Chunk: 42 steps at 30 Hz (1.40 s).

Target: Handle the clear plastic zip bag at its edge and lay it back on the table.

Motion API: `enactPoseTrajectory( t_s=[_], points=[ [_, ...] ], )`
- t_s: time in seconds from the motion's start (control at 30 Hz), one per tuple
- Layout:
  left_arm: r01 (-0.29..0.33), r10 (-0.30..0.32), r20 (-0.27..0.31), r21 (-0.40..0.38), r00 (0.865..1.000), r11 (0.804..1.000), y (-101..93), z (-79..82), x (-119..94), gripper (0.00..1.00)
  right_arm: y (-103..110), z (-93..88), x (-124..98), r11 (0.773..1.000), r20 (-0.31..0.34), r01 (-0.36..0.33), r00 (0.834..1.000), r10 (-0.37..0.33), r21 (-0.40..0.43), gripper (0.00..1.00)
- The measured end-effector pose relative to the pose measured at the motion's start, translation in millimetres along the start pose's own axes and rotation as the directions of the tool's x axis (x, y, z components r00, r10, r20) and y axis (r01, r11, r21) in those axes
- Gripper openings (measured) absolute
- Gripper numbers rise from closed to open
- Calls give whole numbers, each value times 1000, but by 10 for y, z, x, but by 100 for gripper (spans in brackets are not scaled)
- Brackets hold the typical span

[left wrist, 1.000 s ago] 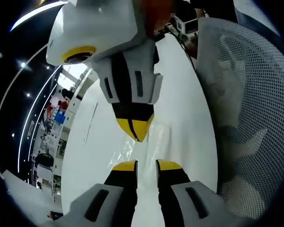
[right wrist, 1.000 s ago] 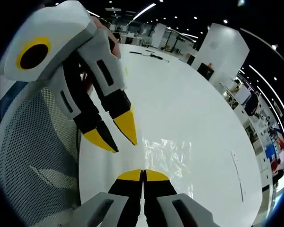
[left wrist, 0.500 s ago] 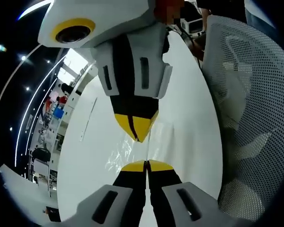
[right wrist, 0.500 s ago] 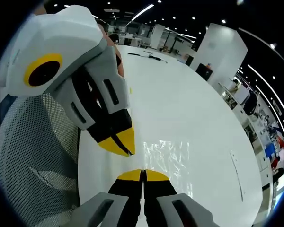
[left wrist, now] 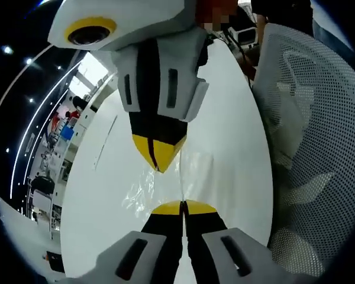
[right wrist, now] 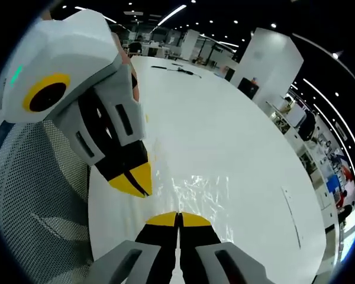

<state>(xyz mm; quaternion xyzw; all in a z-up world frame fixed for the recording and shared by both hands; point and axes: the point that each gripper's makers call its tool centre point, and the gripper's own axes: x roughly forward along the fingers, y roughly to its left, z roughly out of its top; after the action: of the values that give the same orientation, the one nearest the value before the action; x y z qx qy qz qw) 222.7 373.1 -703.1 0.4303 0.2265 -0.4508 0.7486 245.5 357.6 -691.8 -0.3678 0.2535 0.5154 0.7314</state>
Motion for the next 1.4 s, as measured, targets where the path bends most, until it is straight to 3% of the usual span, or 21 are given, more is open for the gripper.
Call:
enactPoseTrajectory(
  t_s=[0.43, 0.97, 1.4],
  points=[
    [13, -13, -10, -10, 1000, 1000, 27, -6, 23, 0, -285, 65, -18, 997, 10, 66, 998, -67, 49, 0],
    [5, -5, -13, 19, 1000, 1000, 116, 112, 7, 0, -657, 306, -15, 987, 47, 156, 986, -157, 21, 0],
    [3, -3, -36, 9, 999, 1000, 90, 124, 93, 0, -710, 516, -9, 983, 82, 184, 980, -183, -12, 0]
  ],
)
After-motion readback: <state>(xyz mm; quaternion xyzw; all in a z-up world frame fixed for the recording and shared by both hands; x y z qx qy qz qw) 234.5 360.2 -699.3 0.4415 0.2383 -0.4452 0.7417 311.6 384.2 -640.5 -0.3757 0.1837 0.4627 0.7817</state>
